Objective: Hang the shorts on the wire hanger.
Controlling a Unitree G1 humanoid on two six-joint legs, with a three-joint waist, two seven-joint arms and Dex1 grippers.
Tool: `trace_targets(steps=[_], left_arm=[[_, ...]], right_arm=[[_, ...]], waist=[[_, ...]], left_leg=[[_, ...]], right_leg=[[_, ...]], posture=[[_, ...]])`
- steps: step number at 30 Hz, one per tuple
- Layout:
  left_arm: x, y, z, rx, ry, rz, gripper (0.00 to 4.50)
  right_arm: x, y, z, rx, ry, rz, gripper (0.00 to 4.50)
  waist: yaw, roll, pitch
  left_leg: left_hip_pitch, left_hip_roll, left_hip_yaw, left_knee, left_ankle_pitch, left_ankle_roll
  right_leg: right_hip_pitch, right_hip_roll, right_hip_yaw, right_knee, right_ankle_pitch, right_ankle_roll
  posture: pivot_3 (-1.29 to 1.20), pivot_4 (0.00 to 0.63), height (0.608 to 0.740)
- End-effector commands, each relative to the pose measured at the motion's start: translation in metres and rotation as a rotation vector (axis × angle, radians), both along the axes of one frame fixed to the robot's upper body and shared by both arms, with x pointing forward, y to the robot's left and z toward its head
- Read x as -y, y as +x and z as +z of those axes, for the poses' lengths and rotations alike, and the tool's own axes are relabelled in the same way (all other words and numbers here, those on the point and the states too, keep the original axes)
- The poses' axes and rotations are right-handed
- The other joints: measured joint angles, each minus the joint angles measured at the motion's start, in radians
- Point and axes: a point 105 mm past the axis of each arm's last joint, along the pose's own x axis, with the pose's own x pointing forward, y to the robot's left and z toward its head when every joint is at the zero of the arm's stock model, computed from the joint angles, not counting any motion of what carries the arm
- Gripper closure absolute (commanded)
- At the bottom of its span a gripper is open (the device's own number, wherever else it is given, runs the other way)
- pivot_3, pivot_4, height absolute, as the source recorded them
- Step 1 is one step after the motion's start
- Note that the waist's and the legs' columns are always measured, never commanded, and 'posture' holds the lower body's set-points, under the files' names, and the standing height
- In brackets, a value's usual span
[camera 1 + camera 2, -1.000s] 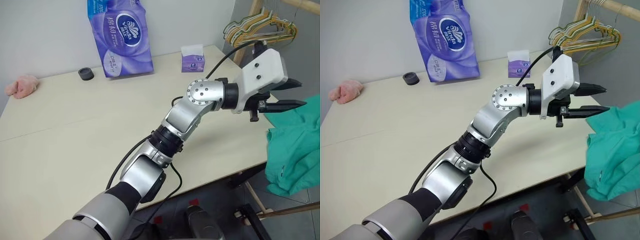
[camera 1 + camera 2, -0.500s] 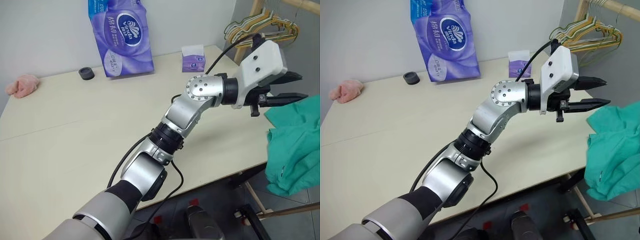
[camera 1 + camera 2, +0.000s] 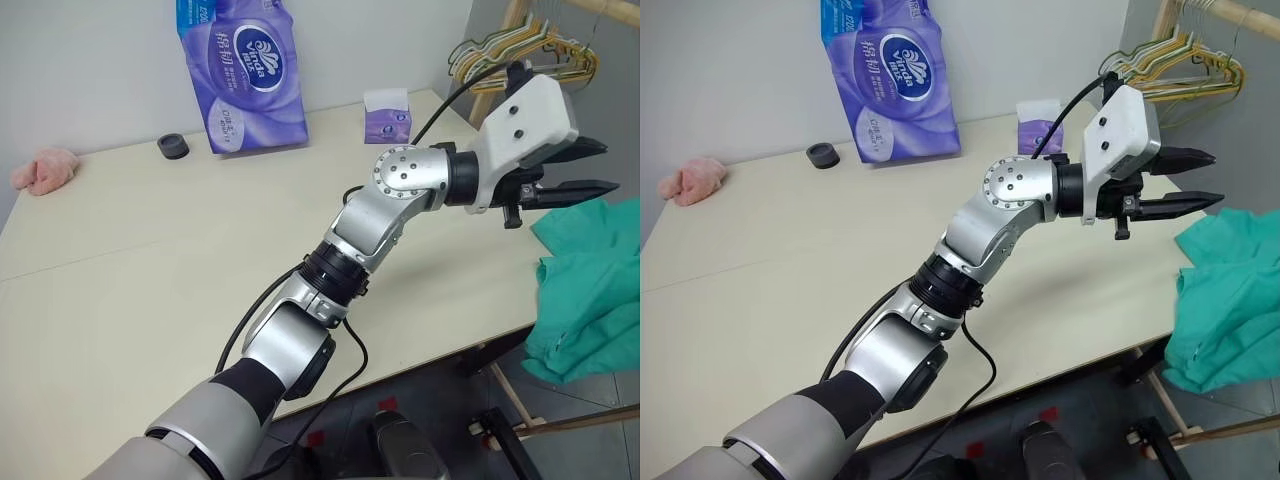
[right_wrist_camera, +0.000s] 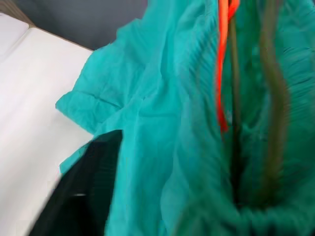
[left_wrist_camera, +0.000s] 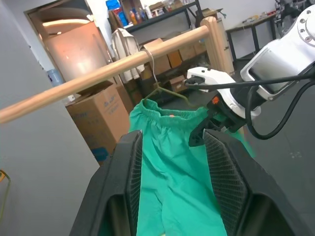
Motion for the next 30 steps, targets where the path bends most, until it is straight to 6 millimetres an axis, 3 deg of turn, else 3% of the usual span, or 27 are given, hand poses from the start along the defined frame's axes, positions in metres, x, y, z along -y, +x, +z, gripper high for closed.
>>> trace_targets(steps=[1,11,15,19,24,26,30], left_arm=[[0.003,-0.01,0.02,0.057,-0.053,-0.026,2.43],[-0.007,0.002,0.013,0.055,-0.027,0.019,2.43],[-0.012,0.008,0.008,0.049,-0.012,0.048,2.43],[-0.018,0.014,0.002,0.04,0.002,0.078,2.43],[-0.05,0.042,-0.025,-0.023,0.048,0.243,2.43],[-0.073,0.059,-0.045,-0.076,0.069,0.371,2.43],[-0.129,0.094,-0.082,-0.225,0.057,0.705,2.43]], right_arm=[[-0.001,-0.004,0.025,0.056,-0.081,-0.008,0.04],[-0.013,-0.005,0.078,0.117,-0.353,-0.123,0.04],[-0.04,0.008,0.108,0.18,-0.505,-0.04,0.04],[-0.071,0.023,0.128,0.19,-0.761,0.111,0.04],[-0.116,0.054,0.113,0.258,-0.895,0.349,0.04],[-0.143,0.066,0.101,0.292,-0.978,0.463,0.04],[-0.196,0.083,0.068,0.402,-0.978,0.705,0.04]], waist=[[-0.001,0.0,0.0],[0.0,0.001,0.0],[0.002,0.002,-0.001],[0.009,0.003,-0.001],[0.012,0.002,-0.001],[0.019,0.002,-0.001],[0.036,0.003,-0.002]], left_leg=[[0.0,0.0,0.0,0.0,0.0,0.0],[0.0,0.0,0.0,0.0,0.0,0.0],[0.0,0.0,0.001,0.0,0.0,0.0],[0.0,0.001,-0.001,0.0,0.0,0.0],[0.0,0.001,0.0,0.001,0.0,0.0],[0.001,0.001,-0.001,0.001,0.0,-0.001],[0.004,0.003,-0.003,0.002,0.001,-0.002]], right_leg=[[0.0,0.0,0.0,0.0,0.0,0.0],[0.0,0.0,0.0,0.0,0.0,0.0],[-0.001,0.0,0.001,0.001,0.0,0.001],[-0.001,0.0,0.0,0.001,0.0,0.001],[-0.002,0.0,0.0,0.001,0.001,0.002],[-0.002,-0.001,0.0,0.002,0.001,0.002],[-0.002,0.0,0.0,0.006,0.001,0.003]], posture=[[-0.32,0.147,0.74],[-0.3,0.133,0.74],[-0.28,0.129,0.74],[-0.27,0.128,0.74],[-0.22,0.127,0.74],[-0.2,0.126,0.74],[-0.17,0.119,0.74]])
